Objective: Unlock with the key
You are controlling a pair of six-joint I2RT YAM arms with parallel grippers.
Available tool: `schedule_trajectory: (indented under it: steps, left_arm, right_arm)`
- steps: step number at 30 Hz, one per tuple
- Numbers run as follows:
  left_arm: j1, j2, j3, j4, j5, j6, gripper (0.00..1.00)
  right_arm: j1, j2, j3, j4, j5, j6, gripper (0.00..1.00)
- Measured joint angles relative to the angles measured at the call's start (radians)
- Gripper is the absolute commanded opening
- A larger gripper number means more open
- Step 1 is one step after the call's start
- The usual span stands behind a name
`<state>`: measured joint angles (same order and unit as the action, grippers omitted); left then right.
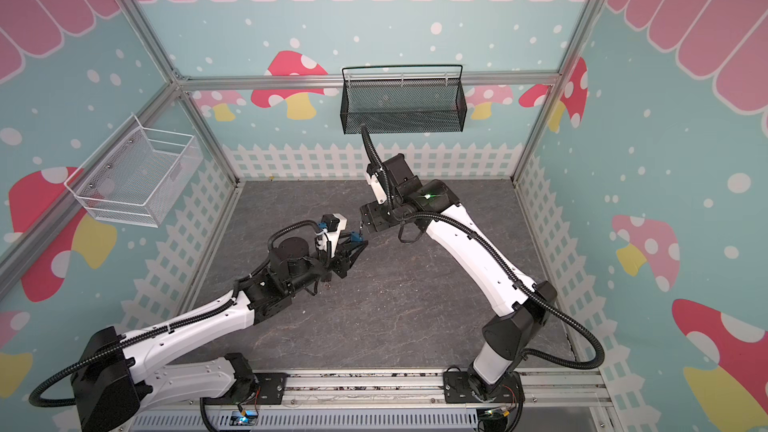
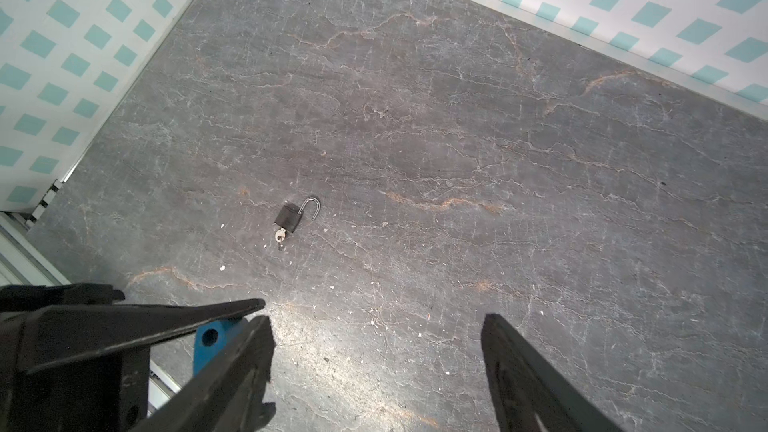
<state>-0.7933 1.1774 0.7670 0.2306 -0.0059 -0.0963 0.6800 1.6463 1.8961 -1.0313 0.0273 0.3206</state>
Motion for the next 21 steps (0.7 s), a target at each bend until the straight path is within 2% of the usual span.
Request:
schedule_trajectory:
  steps: [8, 21]
  left_arm:
    - [0.000, 0.019, 0.000, -0.001, 0.022, 0.018, 0.00]
    - [0.000, 0.032, 0.001, 0.008, 0.026, 0.022, 0.00]
  right_arm:
    - [-0.014, 0.008, 0.102, -0.015, -0.032, -0.023, 0.82]
    - [-0.026, 0.073, 0.093, -0.050, -0.067, -0.034, 0.83]
